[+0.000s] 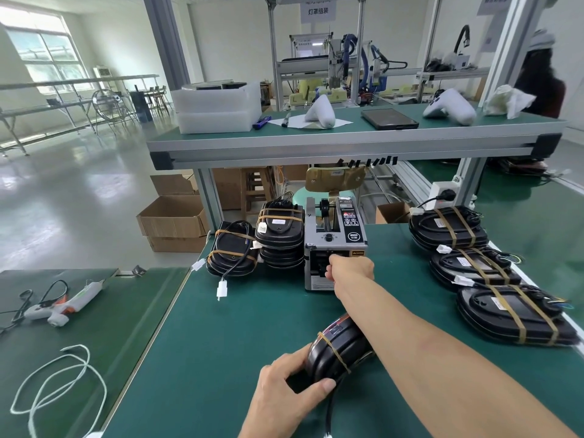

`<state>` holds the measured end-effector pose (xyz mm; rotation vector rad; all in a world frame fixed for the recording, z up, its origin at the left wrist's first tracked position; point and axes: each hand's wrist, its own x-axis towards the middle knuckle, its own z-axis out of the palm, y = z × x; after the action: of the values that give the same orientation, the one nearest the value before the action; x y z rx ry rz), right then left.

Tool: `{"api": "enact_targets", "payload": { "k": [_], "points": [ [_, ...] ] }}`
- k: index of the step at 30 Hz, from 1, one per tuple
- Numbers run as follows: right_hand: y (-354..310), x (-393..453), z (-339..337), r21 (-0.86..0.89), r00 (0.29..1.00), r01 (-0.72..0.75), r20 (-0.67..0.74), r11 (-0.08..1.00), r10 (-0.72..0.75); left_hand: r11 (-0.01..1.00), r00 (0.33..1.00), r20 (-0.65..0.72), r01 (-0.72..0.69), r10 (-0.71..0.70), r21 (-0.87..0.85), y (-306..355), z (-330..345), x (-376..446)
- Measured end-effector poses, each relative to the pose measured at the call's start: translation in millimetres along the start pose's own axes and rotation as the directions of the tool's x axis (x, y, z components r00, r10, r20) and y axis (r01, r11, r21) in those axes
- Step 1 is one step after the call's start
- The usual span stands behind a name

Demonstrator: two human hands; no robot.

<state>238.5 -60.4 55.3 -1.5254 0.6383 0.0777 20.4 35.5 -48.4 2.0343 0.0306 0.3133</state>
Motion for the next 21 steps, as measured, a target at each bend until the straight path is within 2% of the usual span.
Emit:
{"api": "enact_targets", "payload": {
  "k": [3,6,8,11,13,16,21],
  "points": [
    [-1,-3,-3,-0.052,0.998,-0.016,0.053,0.999,0.019,1.000,1.000,-0.003,-0.003,0.003,0.007,-1,0,0],
    [-7,-11,-15,-0.124,0.982,-0.012,0.185,0.992,0.035,1.000,1.000,-0.001,-0.010,0.010,0.022,-1,0,0],
    [-15,-21,-27,-0.177,0.947,0.082,0.319,0.981,-0.022,1.000,1.000,-0.003,-0.009,0.009,0.019,-2,0,0],
    [-31,-31,-62,-0.141,0.869,0.297,0.451,0.944,-0.206,1.000,1.000,-0.002,-0.007,0.007,0.013,-2,0,0],
    [-38,-32,-95,-0.097,0.817,0.432,0.462,0.896,-0.344,1.000,1.000,-0.009,-0.007,0.007,0.010,-3,1,0],
    [-32,-25,-140,-0.133,0.786,0.553,0.410,0.823,-0.462,1.000,1.000,-0.013,0.006,-0.006,0.006,-4,1,0],
    [8,-16,-176,-0.165,0.824,0.464,0.442,0.870,-0.356,1.000,1.000,-0.014,0.005,-0.005,0.021,-4,1,0]
  ]
}}
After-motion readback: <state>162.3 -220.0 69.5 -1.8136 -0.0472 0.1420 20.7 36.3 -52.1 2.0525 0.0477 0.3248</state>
